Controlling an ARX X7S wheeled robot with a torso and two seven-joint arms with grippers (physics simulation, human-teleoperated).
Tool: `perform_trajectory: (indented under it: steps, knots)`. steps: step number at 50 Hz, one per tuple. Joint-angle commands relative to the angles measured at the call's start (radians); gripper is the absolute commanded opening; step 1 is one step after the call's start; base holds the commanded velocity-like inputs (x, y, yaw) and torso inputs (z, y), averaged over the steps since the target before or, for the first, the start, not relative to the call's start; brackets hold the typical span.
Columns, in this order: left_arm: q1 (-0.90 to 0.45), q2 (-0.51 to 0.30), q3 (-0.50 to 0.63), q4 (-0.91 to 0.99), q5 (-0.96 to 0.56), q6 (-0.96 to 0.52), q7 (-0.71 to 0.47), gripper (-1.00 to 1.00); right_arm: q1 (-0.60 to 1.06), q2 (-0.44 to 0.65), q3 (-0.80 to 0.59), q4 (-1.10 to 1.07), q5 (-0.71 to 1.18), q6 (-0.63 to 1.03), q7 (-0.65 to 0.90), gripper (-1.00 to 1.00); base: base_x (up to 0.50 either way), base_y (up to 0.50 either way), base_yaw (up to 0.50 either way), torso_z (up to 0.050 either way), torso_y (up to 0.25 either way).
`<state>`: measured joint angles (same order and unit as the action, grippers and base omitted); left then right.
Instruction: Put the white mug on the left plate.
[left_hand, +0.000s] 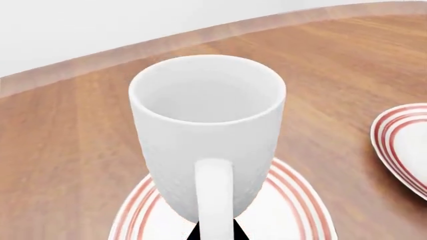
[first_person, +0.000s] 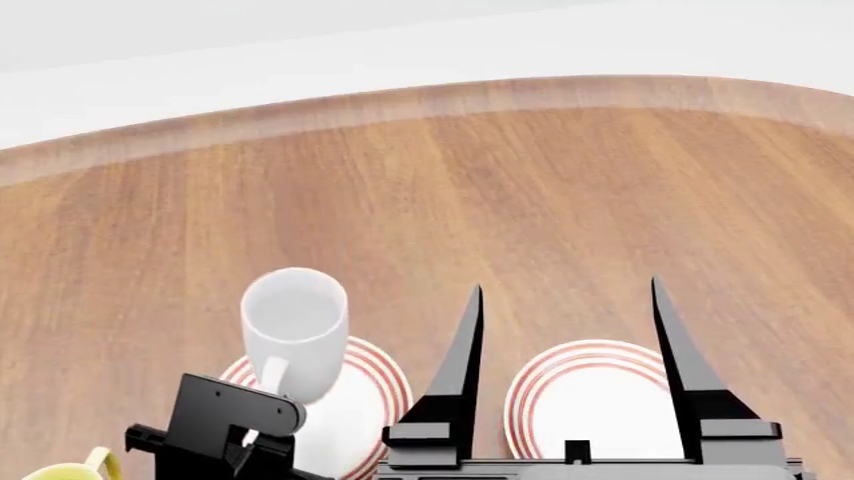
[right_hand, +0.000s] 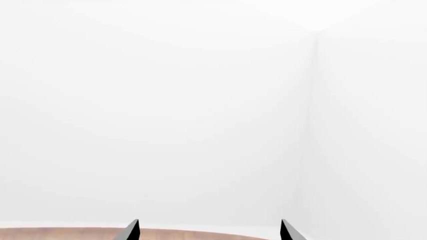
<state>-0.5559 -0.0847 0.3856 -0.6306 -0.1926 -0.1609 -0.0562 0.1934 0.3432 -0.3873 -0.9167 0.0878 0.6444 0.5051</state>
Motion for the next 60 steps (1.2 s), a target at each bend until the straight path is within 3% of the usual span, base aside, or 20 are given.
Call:
perform_trajectory:
  steps: [1, 60]
  knots:
    - [-0.015, 0.008, 0.008, -0.038, -0.017, 0.017, 0.007, -1.00, 0.002, 0.002, 0.001, -0.003, 0.004, 0.003, 0.004, 1.00, 0.00, 0.00, 0.00, 0.000, 0.000]
    - [-0.016, 0.015, 0.059, -0.167, -0.069, 0.094, 0.012, -1.00, 0.010, 0.013, -0.011, -0.001, 0.015, 0.003, 0.019, 1.00, 0.00, 0.00, 0.00, 0.000, 0.000]
